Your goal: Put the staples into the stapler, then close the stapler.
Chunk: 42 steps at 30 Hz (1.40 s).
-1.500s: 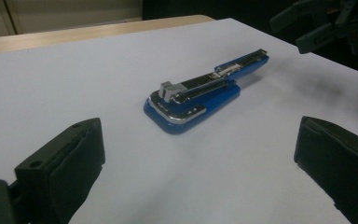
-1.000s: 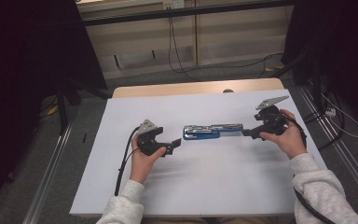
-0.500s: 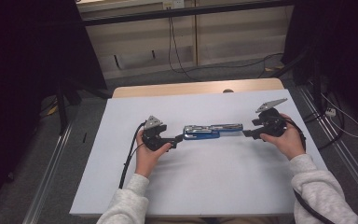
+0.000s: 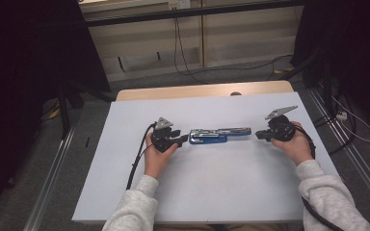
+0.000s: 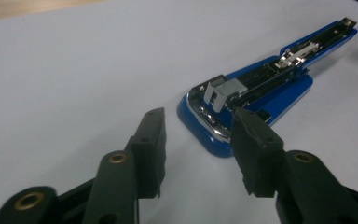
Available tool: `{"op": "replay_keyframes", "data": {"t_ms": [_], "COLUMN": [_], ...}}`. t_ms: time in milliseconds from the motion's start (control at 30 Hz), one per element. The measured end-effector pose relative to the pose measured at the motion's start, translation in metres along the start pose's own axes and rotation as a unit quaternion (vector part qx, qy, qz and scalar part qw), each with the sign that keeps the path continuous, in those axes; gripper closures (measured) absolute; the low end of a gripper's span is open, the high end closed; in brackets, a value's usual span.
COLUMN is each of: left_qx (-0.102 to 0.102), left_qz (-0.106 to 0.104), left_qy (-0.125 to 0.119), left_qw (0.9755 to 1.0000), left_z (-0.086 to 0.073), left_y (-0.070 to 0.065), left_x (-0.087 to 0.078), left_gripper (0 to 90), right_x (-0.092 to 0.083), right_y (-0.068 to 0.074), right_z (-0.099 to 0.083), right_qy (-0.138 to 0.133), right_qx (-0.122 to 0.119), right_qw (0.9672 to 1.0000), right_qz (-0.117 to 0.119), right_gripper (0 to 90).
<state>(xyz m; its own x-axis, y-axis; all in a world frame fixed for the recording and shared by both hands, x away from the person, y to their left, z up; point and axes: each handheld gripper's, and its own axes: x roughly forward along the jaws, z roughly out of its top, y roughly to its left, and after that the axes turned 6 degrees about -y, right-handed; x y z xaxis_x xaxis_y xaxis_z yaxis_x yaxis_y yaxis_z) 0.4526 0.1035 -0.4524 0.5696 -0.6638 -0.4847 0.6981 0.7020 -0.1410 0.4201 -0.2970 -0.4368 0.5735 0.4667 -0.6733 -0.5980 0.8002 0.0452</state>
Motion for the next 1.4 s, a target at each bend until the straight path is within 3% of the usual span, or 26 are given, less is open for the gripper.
{"op": "replay_keyframes", "data": {"t_ms": [67,167,367,600,1200,1400], "left_qx": [-0.004,-0.002,-0.003,0.0,0.01,0.005], "left_qz": [-0.006,0.005,-0.006,0.003,0.001,0.0], "left_qy": [0.009,0.02,0.033,0.037,0.047,0.05], "left_qw": [0.9999,0.9998,0.9994,0.9993,0.9988,0.9987], "left_z": [-0.001,-0.002,-0.004,-0.004,-0.004,-0.004], "left_y": [0.0,-0.001,-0.002,-0.003,-0.007,-0.007], "left_x": [0.003,0.006,0.011,0.017,0.023,0.023], "left_gripper": [66.5,75.8,84.3,85.7,89.2,89.3], "right_x": [0.001,0.003,0.007,0.01,0.01,0.015], "right_y": [0.0,0.001,0.004,0.006,0.003,0.004], "right_z": [-0.001,-0.002,0.0,0.001,-0.001,0.001], "right_qy": [-0.003,-0.006,-0.009,-0.007,-0.01,-0.008], "right_qx": [0.002,0.004,-0.001,-0.01,-0.004,-0.011], "right_qw": [1.0,0.9999,0.9999,0.9998,0.9996,0.9996], "right_qz": [-0.006,-0.008,-0.01,-0.014,-0.027,-0.025], "right_gripper": [90.0,90.0,90.0,90.0,90.0,90.0]}}
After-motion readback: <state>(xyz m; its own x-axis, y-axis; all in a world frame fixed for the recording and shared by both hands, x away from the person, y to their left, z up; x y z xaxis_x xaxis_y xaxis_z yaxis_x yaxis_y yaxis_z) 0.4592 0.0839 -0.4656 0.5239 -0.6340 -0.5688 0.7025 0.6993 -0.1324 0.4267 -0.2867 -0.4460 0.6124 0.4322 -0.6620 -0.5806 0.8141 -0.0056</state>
